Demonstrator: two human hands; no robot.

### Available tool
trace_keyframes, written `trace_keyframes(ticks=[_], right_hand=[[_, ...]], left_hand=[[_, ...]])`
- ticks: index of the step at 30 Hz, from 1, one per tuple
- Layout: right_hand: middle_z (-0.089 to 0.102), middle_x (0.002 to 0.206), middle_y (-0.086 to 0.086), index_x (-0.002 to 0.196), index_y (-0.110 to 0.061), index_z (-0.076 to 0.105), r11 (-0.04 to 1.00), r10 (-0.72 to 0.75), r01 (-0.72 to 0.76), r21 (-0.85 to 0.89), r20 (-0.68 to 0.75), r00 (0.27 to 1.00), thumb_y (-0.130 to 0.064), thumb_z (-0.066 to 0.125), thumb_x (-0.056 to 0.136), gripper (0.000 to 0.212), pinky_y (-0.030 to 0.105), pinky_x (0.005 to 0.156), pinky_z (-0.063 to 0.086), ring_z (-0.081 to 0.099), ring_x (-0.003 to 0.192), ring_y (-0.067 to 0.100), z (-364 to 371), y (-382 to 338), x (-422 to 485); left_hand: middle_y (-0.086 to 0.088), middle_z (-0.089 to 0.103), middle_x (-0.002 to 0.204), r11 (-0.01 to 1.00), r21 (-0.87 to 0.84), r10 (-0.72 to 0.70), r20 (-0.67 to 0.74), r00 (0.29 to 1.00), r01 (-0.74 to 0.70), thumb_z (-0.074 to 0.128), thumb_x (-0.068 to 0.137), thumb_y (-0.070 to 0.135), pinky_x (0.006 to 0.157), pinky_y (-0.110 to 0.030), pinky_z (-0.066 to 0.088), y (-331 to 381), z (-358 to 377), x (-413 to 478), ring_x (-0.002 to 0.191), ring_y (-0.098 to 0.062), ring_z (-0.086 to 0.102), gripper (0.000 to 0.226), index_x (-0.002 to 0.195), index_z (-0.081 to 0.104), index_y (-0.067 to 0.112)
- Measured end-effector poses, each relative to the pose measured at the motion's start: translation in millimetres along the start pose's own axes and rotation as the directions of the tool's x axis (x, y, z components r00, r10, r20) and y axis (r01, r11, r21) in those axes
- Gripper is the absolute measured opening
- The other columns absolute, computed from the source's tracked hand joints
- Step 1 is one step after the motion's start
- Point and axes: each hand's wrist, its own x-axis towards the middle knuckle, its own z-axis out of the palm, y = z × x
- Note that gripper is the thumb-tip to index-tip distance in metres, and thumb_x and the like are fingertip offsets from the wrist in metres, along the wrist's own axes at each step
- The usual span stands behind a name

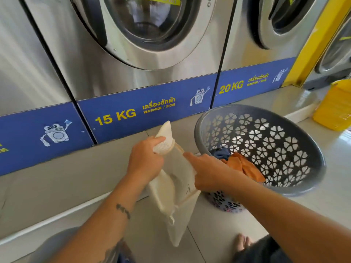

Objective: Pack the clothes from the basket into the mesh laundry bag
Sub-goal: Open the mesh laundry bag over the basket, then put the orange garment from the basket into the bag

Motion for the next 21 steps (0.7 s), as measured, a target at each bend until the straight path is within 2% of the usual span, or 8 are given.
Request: trace_keyframes(ticks=[3, 6, 8, 10, 13, 16, 18, 21], right_hand=[[0.063, 0.105, 0.001, 0.137, -0.027, 0.044, 0.999, -0.025, 0.024, -0.021, -0.053, 0.998, -0.02, 0.061, 0.086, 0.054, 0.039, 0.078, 0.056, 0.064, 0.097, 0.027, -24, 17, 9], [0.069, 0.097, -0.001, 0.139, -0.025, 0.054, 0.995, -0.021, 0.036, 0.088, -0.165, 0.986, -0.012, 0.057, 0.088, 0.053, 0.04, 0.087, 0.058, 0.065, 0.09, 0.019, -44, 52, 27], [0.069, 0.089, -0.004, 0.132, -0.023, 0.061, 0.987, 0.014, 0.028, 0.156, -0.261, 0.965, -0.007, 0.053, 0.092, 0.044, 0.036, 0.085, 0.056, 0.064, 0.083, 0.015, -50, 83, 44], [0.066, 0.089, -0.007, 0.127, -0.023, 0.064, 0.977, 0.094, -0.033, 0.211, -0.286, 0.954, -0.007, 0.052, 0.093, 0.04, 0.035, 0.085, 0.052, 0.062, 0.086, 0.017, -42, 120, 65], [0.065, 0.125, 0.005, 0.138, -0.023, 0.054, 0.965, 0.221, -0.21, 0.16, -0.06, 0.973, -0.016, 0.063, 0.085, 0.055, 0.037, 0.09, 0.052, 0.061, 0.11, 0.025, -6, 167, 91], [0.032, 0.161, 0.012, 0.156, -0.043, 0.021, 0.919, 0.389, -0.392, -0.037, 0.237, 0.89, -0.036, 0.074, 0.07, 0.101, 0.048, 0.102, 0.05, 0.044, 0.136, 0.037, 43, 198, 103], [0.02, 0.165, 0.013, 0.152, -0.058, 0.005, 0.887, 0.457, -0.4, -0.232, 0.309, 0.834, -0.049, 0.08, 0.059, 0.12, 0.053, 0.106, 0.045, 0.033, 0.142, 0.044, 69, 214, 108], [0.011, 0.167, 0.007, 0.151, -0.06, -0.005, 0.897, 0.437, -0.355, -0.264, 0.41, 0.8, -0.046, 0.085, 0.061, 0.128, 0.06, 0.114, 0.032, 0.015, 0.149, 0.046, 79, 218, 105]], left_hand=[[-0.008, 0.057, 0.138, 0.996, -0.059, -0.074, -0.031, 0.997, 0.072, 0.049, 0.082, 0.0, 0.103, -0.034, 0.038, 10, 9, 18, 0.126, -0.028, 0.05, 0.057, 0.131, 0.062, 0.027], [-0.007, 0.054, 0.141, 0.985, -0.117, -0.127, -0.004, 0.992, 0.125, 0.046, 0.084, 0.0, 0.101, -0.034, 0.039, 19, 21, 30, 0.127, -0.028, 0.048, 0.058, 0.133, 0.06, 0.029], [-0.008, 0.055, 0.14, 0.983, -0.119, -0.138, 0.005, 0.99, 0.138, 0.045, 0.083, 0.0, 0.102, -0.034, 0.04, 24, 32, 35, 0.127, -0.028, 0.048, 0.06, 0.133, 0.06, 0.029], [-0.009, 0.056, 0.139, 0.984, -0.11, -0.136, 0.02, 0.991, 0.137, 0.044, 0.081, -0.001, 0.103, -0.033, 0.04, 27, 44, 40, 0.127, -0.028, 0.049, 0.061, 0.133, 0.06, 0.028], [-0.011, 0.055, 0.14, 0.986, -0.102, -0.125, 0.054, 0.991, 0.13, 0.043, 0.082, -0.003, 0.104, -0.035, 0.041, 31, 57, 47, 0.128, -0.028, 0.049, 0.062, 0.134, 0.059, 0.026], [-0.01, 0.053, 0.142, 0.987, -0.082, -0.135, 0.056, 0.989, 0.139, 0.043, 0.083, -0.003, 0.101, -0.033, 0.042, 31, 64, 56, 0.129, -0.028, 0.048, 0.061, 0.135, 0.058, 0.025], [-0.009, 0.053, 0.142, 0.985, -0.081, -0.146, 0.053, 0.988, 0.15, 0.043, 0.083, -0.002, 0.101, -0.032, 0.041, 31, 67, 62, 0.13, -0.027, 0.048, 0.06, 0.134, 0.059, 0.026], [-0.008, 0.054, 0.141, 0.987, -0.067, -0.14, 0.054, 0.989, 0.143, 0.044, 0.083, -0.002, 0.103, -0.032, 0.039, 32, 72, 69, 0.13, -0.027, 0.047, 0.059, 0.133, 0.06, 0.026]])
